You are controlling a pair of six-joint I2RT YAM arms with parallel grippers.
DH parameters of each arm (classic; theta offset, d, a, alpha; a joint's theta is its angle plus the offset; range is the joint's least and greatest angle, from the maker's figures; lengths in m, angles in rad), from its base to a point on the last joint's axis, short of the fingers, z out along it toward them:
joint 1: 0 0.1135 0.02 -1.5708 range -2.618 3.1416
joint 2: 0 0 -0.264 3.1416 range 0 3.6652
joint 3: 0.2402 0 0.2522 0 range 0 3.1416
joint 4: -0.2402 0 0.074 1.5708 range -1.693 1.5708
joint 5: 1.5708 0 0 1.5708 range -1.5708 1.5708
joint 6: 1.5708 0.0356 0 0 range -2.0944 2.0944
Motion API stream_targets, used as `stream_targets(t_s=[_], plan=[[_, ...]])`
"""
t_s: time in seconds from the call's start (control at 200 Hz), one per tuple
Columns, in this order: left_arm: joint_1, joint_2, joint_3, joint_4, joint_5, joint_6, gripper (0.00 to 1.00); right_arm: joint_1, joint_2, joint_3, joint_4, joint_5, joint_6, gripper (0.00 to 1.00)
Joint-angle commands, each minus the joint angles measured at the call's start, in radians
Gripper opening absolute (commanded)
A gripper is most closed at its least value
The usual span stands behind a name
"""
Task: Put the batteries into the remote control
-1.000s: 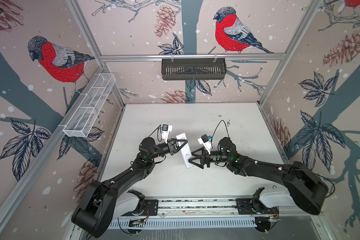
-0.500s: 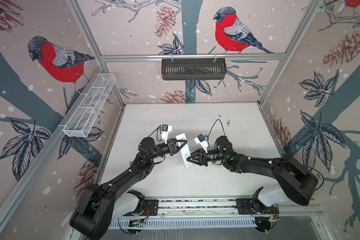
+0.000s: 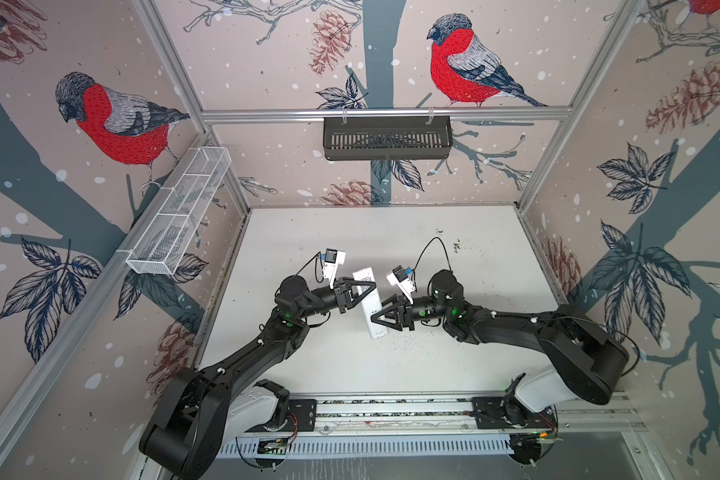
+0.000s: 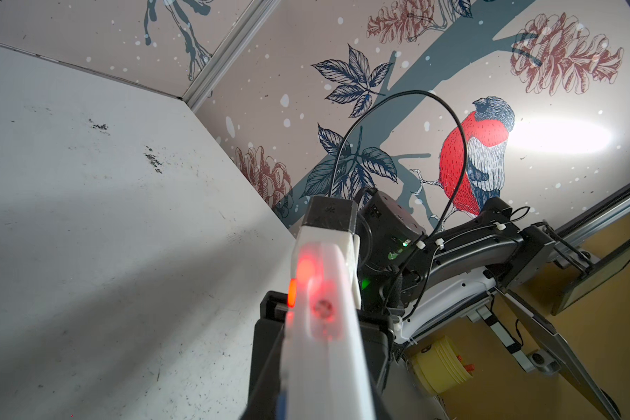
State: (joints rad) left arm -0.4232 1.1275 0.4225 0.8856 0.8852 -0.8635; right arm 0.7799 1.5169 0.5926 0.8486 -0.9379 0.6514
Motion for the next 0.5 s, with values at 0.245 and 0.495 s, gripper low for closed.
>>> stream_targets(t_s=[0.245, 0.495], plan=[[-0.006, -0.008, -0.004, 0.109, 0.021, -0.020, 0.00, 0.013, 0.005, -0.002, 0.075, -0.047, 0.028, 0.37], [-0.006, -0.009, -0.005, 0.098, 0.012, -0.014, 0.06, 0.007, -0.007, -0.001, 0.050, -0.021, 0.030, 0.32]])
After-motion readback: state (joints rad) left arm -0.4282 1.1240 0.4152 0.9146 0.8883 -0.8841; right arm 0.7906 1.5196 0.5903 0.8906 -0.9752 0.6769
